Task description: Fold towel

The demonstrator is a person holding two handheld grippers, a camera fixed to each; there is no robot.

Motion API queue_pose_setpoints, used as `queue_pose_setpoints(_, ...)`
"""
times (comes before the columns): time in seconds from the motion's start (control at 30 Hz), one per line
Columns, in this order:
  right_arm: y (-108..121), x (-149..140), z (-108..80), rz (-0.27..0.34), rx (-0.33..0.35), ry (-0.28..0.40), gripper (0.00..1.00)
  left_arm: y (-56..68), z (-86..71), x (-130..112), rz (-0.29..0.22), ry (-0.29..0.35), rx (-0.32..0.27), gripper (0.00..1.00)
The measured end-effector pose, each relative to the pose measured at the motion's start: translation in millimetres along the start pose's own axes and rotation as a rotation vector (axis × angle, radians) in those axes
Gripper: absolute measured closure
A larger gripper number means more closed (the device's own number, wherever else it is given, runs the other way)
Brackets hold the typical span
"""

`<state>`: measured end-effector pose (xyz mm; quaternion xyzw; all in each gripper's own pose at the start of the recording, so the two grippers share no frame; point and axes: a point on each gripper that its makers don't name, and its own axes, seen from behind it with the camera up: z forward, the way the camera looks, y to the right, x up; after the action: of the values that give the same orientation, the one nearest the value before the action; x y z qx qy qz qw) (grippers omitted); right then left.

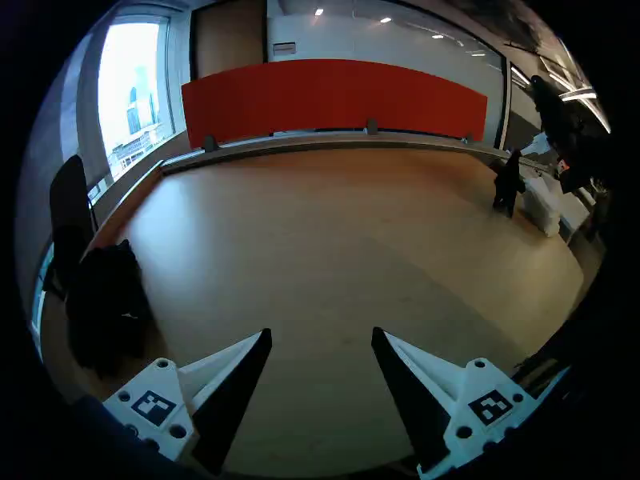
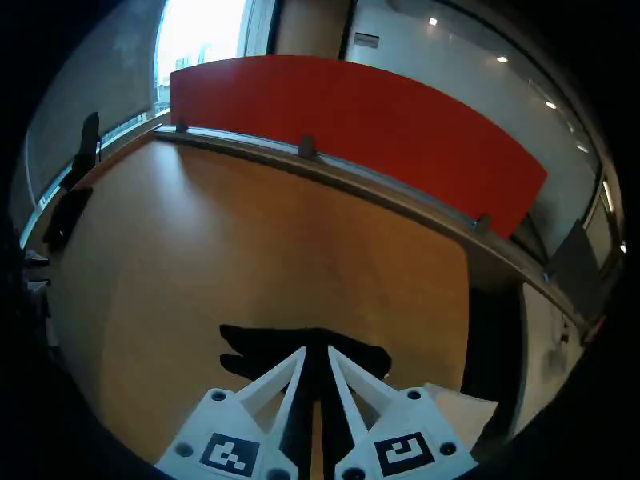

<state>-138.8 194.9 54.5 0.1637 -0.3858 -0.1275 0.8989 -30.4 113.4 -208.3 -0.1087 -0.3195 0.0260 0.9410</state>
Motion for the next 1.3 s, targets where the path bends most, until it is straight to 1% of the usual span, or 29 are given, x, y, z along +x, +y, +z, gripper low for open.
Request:
queue_pose_setpoints(0.3,-0.2,10.1,2.1,-0.011,-0.001,0.013,0.97,-2.1,-0.9,-0.4,-0.001,0.002,0.005,0.07)
queue_pose_setpoints(0.57,-1.3,10.6,5.8,-0.009,-0.001,0.014,0.97,-4.9,-1.4,0.0,0.0,0.002,0.011,0.07)
queue_pose_setpoints(1.03,-2.9,-5.6,10.9,0.007,0.001,0.004,0.97,-5.2,-1.3,-0.6,0.005,-0.002,0.015,0.07)
queue_pose_setpoints(1.3,-1.6,-14.4,12.5,-0.004,-0.005,-0.005,0.97,-3.8,-0.6,-0.9,0.008,-0.004,0.016,0.07)
